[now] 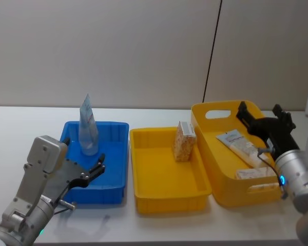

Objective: Bimanual collaborative sorting of washing and personal care products

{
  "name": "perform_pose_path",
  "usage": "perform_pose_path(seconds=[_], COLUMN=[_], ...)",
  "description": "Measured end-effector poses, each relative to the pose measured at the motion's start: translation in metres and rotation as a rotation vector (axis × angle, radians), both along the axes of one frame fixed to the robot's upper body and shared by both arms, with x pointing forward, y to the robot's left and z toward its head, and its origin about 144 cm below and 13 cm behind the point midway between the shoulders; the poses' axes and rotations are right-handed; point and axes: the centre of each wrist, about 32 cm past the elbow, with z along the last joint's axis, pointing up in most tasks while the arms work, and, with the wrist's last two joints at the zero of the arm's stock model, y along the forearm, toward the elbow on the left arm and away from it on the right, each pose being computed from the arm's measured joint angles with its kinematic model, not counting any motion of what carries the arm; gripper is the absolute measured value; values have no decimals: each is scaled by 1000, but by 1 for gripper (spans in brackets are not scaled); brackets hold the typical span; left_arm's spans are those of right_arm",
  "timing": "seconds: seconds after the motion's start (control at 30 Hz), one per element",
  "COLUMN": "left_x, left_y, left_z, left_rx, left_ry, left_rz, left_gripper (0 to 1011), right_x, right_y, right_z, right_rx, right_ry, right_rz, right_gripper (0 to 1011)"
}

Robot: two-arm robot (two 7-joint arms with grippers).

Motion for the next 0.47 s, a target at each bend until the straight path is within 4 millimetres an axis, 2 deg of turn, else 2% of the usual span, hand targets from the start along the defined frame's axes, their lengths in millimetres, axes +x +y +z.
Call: perform_pose_path(seconds=[0.47], left_x=[0], left_y=[0], left_z=[0], left_rx=[0], left_ry=[0], left_rz=[0], left_gripper=[1001], right_x=[-36], right_y=[8], right_z=[-26], right_rx=[-109], right_ry=[15], right_rz=[116], right_gripper=[1002])
